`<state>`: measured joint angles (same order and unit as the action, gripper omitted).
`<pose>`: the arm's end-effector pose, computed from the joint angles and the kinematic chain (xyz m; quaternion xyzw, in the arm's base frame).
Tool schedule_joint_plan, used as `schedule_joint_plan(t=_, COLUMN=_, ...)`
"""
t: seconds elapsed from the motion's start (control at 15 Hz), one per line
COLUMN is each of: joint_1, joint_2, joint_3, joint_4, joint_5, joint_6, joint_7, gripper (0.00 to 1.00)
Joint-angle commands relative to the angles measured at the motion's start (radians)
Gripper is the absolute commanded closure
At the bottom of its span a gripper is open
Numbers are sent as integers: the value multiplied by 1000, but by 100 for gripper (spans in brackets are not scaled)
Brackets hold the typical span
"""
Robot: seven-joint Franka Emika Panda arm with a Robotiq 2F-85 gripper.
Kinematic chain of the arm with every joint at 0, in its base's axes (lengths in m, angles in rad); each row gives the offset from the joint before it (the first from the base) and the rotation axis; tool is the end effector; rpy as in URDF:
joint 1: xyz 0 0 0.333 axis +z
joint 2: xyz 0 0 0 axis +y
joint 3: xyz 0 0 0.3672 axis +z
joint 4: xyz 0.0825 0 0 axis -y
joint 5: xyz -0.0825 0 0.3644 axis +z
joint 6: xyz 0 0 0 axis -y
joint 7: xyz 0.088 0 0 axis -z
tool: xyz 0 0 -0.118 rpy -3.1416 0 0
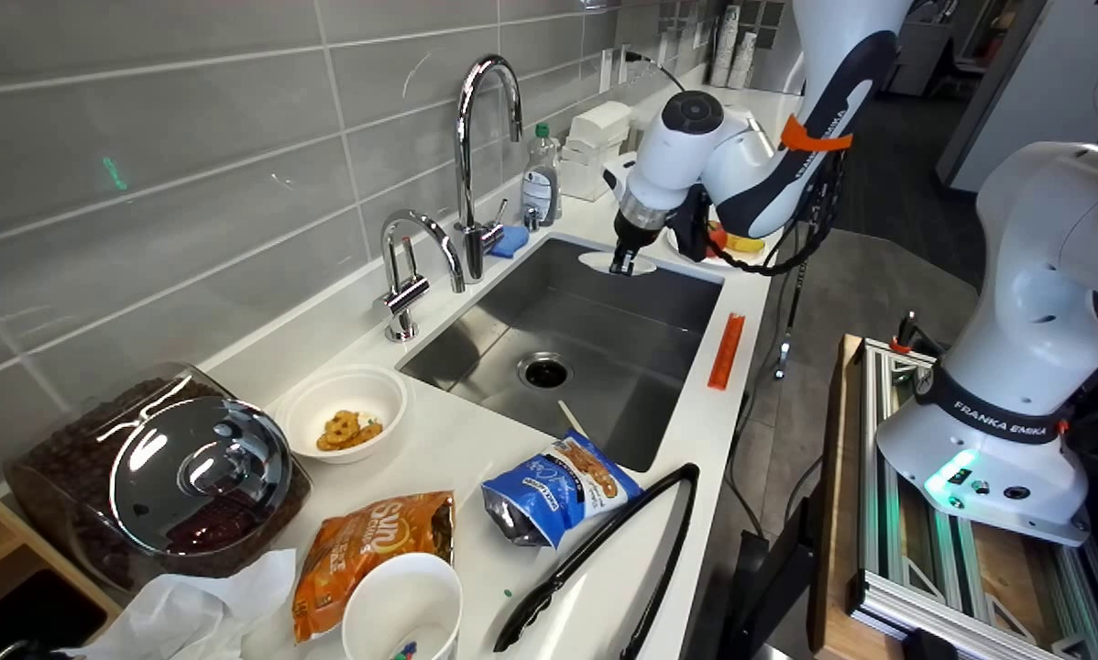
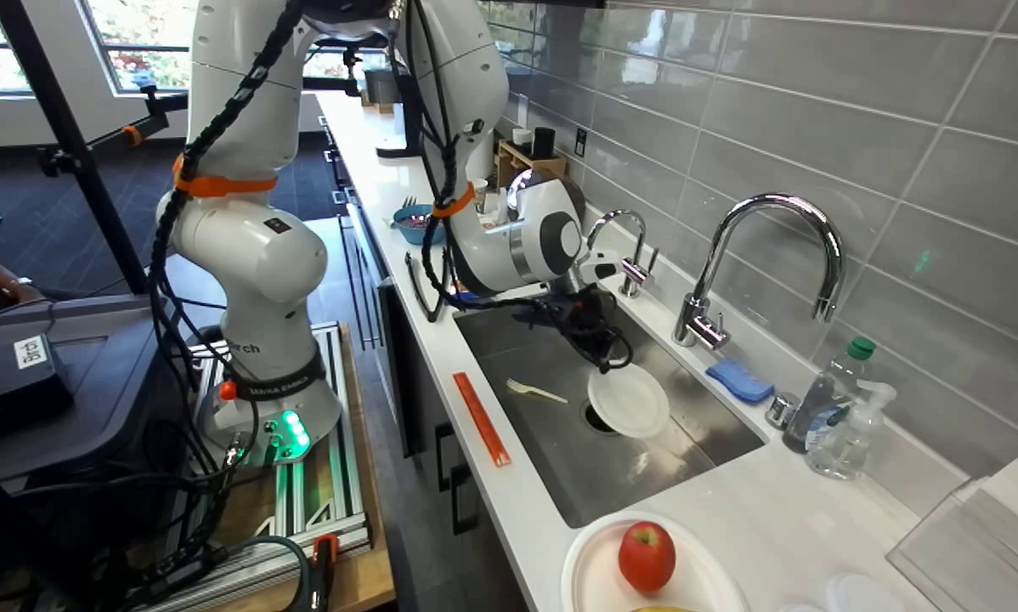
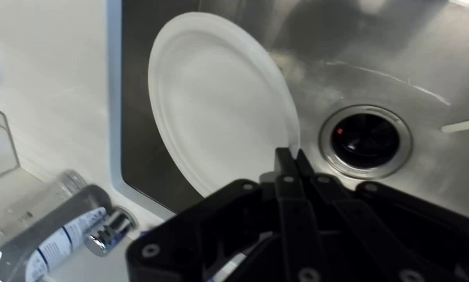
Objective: Move the white plate to the left counter, then pour the contents of the blue pack onto it
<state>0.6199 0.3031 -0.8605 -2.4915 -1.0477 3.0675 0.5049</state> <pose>0.4772 -0.0473 0.2747 0.9530 0.1728 0.1364 0.2080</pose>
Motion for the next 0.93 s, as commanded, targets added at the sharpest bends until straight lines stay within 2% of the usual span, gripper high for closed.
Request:
schedule_joint_plan(t=0.0, joint_1=125, joint_2=-73, joint_3=-25, joint_4=-52, joint_5=-99, joint_6=13, joint_7=77, gripper=99)
schedule_joint_plan(t=0.47, joint_1=279, joint_2=-73, joint_3=76, joint_4=-78, joint_5=-111, joint_6=15, joint_7=95, gripper=99)
schedule_joint_plan(t=0.87, joint_1=405, joint_2=-70, joint_3=144, joint_4=-57, joint_5=-129, joint_6=4, joint_7=101, gripper=99)
